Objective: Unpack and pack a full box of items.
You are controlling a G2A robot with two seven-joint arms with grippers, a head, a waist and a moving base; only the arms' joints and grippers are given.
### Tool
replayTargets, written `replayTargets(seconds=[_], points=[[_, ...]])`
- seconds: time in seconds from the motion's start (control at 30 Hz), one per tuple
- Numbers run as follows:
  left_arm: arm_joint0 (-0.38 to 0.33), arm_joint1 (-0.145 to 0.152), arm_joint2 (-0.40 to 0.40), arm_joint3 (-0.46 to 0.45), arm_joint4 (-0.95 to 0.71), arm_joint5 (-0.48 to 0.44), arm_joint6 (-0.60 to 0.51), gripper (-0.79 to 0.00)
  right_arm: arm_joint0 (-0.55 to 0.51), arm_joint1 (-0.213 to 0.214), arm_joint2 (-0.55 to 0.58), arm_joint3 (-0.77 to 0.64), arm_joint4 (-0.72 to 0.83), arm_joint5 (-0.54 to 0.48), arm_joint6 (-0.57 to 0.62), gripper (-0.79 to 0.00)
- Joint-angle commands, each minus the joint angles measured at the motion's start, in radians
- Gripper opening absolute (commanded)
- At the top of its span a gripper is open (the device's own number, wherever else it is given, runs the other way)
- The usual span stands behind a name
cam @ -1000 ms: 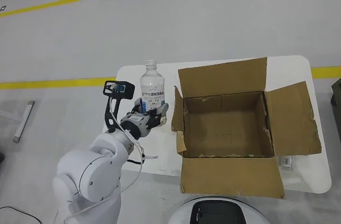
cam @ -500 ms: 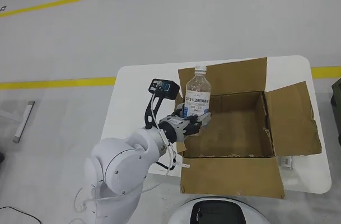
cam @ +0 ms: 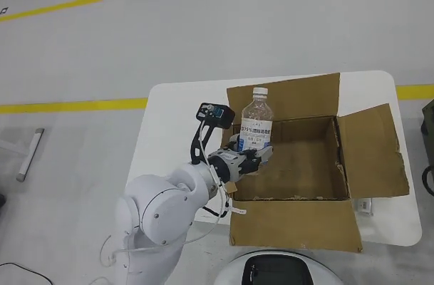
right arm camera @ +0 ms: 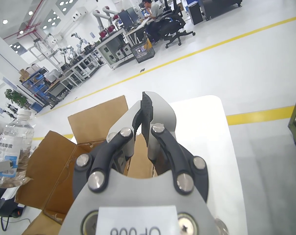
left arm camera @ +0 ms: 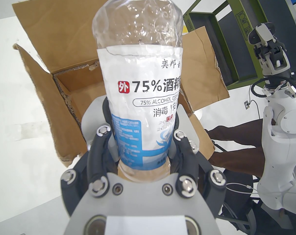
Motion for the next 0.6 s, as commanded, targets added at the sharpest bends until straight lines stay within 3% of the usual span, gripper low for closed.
replayTargets(seconds=[0.0,0.13,0.23,0.57], points=[[0.008,0.000,-0.001,0.003,0.001,-0.003,0.018,-0.785,0.001,0.000,-0.011,-0.006,-0.014,0.002,0.002,-0.785],[0.037,0.005,0.003,0.019,0.021,-0.006,0.044,-0.785,0.006,0.001,-0.026,-0.014,-0.027,0.009,0.004,-0.785],[0.040,0.008,0.000,0.040,0.078,0.060,0.008,-0.785,0.009,0.002,-0.039,-0.023,-0.041,0.012,0.008,-0.785],[0.032,0.022,-0.042,0.058,0.201,0.139,-0.101,-0.785,0.011,0.002,-0.079,-0.039,-0.088,0.020,0.010,-0.785]])
